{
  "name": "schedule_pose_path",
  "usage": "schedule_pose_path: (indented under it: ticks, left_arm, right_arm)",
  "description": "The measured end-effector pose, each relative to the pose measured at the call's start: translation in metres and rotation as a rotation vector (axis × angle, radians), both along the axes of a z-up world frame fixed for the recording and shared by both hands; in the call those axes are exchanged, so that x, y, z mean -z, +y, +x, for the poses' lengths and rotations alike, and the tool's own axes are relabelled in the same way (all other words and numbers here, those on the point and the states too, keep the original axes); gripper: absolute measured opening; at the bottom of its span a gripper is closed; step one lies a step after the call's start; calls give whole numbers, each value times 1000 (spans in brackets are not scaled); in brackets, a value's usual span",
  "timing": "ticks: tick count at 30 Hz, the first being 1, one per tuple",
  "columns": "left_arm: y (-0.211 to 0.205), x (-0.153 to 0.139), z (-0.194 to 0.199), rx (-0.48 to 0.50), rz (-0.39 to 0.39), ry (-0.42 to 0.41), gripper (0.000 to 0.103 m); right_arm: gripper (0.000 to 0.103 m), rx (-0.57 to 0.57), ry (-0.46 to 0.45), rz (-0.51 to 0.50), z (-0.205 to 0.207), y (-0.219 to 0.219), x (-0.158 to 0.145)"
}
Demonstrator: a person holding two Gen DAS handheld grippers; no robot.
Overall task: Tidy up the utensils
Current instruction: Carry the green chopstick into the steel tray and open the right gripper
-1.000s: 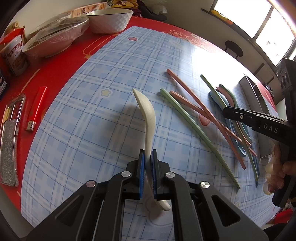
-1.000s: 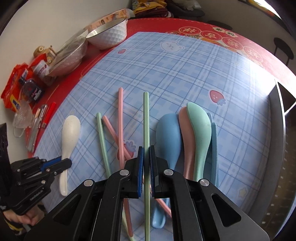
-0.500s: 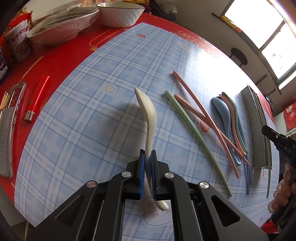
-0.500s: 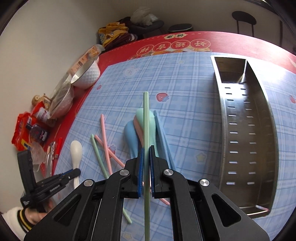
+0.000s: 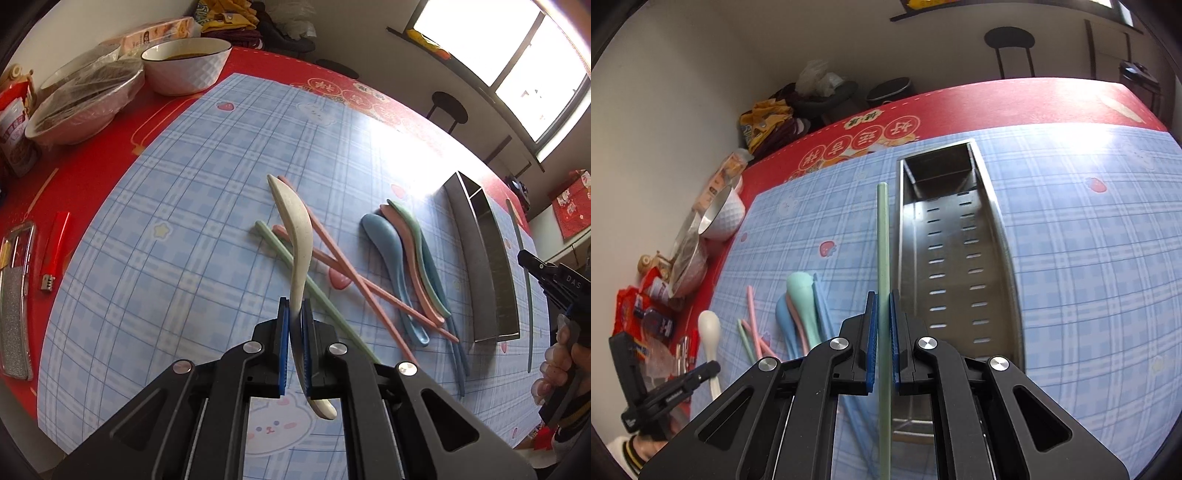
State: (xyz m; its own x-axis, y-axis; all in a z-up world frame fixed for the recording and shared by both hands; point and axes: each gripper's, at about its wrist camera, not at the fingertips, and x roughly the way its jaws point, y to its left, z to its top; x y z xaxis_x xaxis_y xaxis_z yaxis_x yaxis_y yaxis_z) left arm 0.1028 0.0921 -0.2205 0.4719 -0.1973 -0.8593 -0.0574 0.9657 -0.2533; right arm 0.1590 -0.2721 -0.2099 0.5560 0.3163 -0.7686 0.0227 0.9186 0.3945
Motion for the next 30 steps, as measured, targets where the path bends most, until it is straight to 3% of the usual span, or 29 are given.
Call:
schedule_pose_path:
  ticks: [7,14,30]
  left_arm:
    - [-4,-10,6,1,-13,-25,6]
    - [3,-6,3,-17,-8,-14,6]
    - [11,-2,-2,-42,-11,-5,6]
  right_arm:
    - [6,32,25,-141,36,-17,15]
    - [6,34,71,-181,53,-15,34]
    - [6,21,114,-275,61,-5,46]
